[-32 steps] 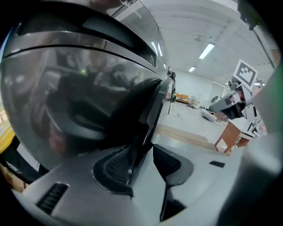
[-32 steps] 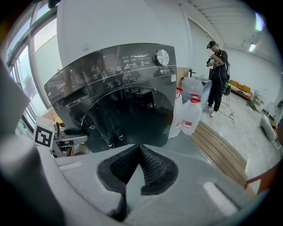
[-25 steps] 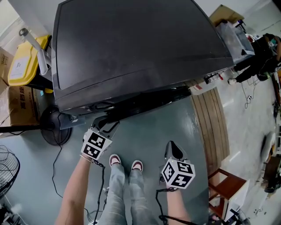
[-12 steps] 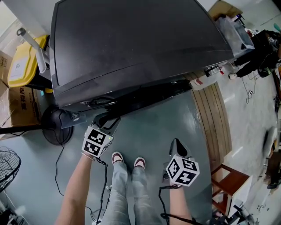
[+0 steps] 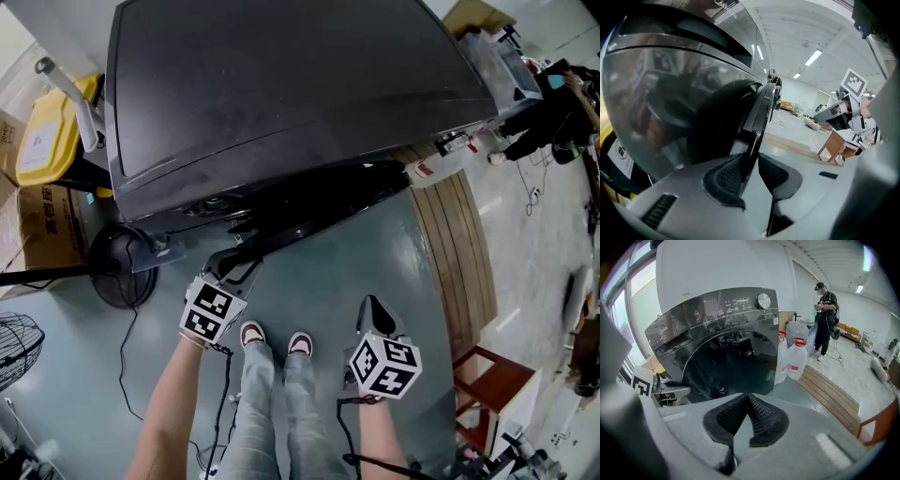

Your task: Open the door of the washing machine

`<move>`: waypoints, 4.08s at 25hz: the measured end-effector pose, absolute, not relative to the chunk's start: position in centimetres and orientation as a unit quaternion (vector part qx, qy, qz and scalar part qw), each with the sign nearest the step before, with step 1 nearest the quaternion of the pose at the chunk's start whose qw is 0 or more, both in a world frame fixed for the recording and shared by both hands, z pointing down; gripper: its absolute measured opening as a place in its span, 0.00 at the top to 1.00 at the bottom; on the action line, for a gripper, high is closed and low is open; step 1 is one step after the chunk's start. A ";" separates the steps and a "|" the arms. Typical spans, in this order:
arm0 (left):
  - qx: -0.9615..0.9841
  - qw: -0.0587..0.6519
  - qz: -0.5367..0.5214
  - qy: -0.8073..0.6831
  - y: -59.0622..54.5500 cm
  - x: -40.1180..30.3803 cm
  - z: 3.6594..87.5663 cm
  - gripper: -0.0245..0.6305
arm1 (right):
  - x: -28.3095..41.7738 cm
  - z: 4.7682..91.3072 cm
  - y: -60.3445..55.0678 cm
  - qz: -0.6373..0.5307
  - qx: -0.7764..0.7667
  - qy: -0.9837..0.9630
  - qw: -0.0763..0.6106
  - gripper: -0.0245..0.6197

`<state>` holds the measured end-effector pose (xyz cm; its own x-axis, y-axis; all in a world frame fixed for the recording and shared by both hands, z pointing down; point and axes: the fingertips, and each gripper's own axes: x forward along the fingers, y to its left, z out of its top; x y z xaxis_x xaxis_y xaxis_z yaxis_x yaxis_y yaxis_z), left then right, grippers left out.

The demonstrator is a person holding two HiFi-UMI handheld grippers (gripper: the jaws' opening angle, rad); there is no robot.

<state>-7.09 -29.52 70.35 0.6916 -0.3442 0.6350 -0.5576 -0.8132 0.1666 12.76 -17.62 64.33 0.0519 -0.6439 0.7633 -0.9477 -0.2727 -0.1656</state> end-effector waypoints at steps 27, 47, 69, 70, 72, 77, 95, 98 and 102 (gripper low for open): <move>0.906 0.178 0.324 -0.205 -22.0 -4.6 70.5 0.83 | 14.5 63.2 -11.3 0.380 0.731 -0.537 0.179 0.95; 0.898 0.207 0.356 -0.154 -16.9 -1.5 71.0 0.81 | 17.7 63.0 -6.1 0.401 0.772 -0.466 0.160 0.95; 0.894 0.247 0.328 -0.181 -9.8 5.0 70.9 0.79 | 21.7 64.7 0.5 0.410 0.759 -0.478 0.166 0.95; 0.893 0.249 0.328 -0.180 -9.4 5.3 70.9 0.79 | 21.8 64.7 0.8 0.411 0.760 -0.476 0.164 0.95; 0.894 0.251 0.327 -0.179 -8.8 5.9 70.9 0.79 | 22.2 64.7 1.5 0.413 0.763 -0.472 0.158 0.95; 0.893 0.248 0.330 -0.179 -7.3 7.8 70.8 0.79 | 23.8 64.9 3.6 0.416 0.772 -0.456 0.150 0.95; 0.885 0.238 0.351 -0.189 -3.5 14.6 70.9 0.78 | 30.0 65.4 12.0 0.430 0.812 -0.378 0.111 0.95; 0.887 0.236 0.350 -0.189 -2.8 15.9 70.9 0.78 | 31.1 65.8 13.7 0.433 0.816 -0.366 0.110 0.95; 0.886 0.242 0.352 -0.183 -2.0 18.1 71.0 0.78 | 32.9 65.7 15.6 0.431 0.824 -0.352 0.108 0.95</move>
